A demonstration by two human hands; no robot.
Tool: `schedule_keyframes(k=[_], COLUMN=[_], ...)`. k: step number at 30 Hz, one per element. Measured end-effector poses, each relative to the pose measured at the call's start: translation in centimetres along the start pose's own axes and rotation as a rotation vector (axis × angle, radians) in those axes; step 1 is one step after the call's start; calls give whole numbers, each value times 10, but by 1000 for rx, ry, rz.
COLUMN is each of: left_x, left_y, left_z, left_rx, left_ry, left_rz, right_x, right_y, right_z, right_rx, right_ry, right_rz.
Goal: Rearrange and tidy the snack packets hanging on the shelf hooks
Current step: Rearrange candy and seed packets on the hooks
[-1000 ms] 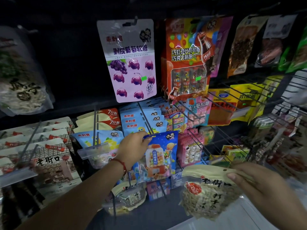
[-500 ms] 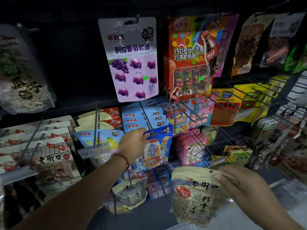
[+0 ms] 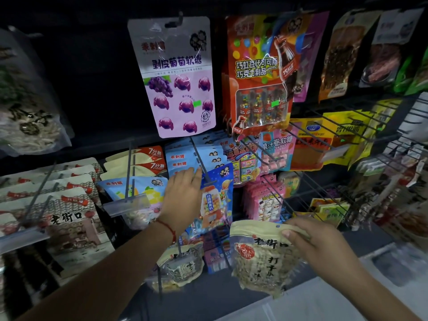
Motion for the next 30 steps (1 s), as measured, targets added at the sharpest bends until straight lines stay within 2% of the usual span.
schedule_keyframes(k=[7, 9, 11, 16, 19, 21, 27, 30], left_x=[-8, -10, -18, -42, -47, -47, -43, -44], left_y=[-66, -85, -101, -125, -138, -145, -170, -185], left_z=[6, 2, -3, -11, -17, -26, -66, -90], left_rx=[68, 73, 51, -22, -6, -83, -371, -378], left_ry=[-66, -157, -344, -881, -868, -837, -1028, -1024], left_rz=[23, 7, -8, -252, -359, -308, -212, -207], right_x=[9, 15, 21, 47, 66, 80, 124, 147], right_y=[11, 15, 20, 35, 44, 48, 59, 59], right_z=[-1, -3, -6, -26, -44, -58, -100, -120], right_rx=[-37, -44, -64, -132, -175, -200, -280, -278], right_ry=[-26, -30, -38, -30, -13, 37, 101, 93], right_rz=[-33, -67, -85, -151, -182, -207, -305, -317])
Point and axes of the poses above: each hand's wrist, its own y-axis towards the middle knuckle, its own x-axis out of the palm, z = x × y, the point moved 1 cm from there along y, towards the middle knuckle, and after that the axes turned 5 degrees about y, right-handed, at the moved point
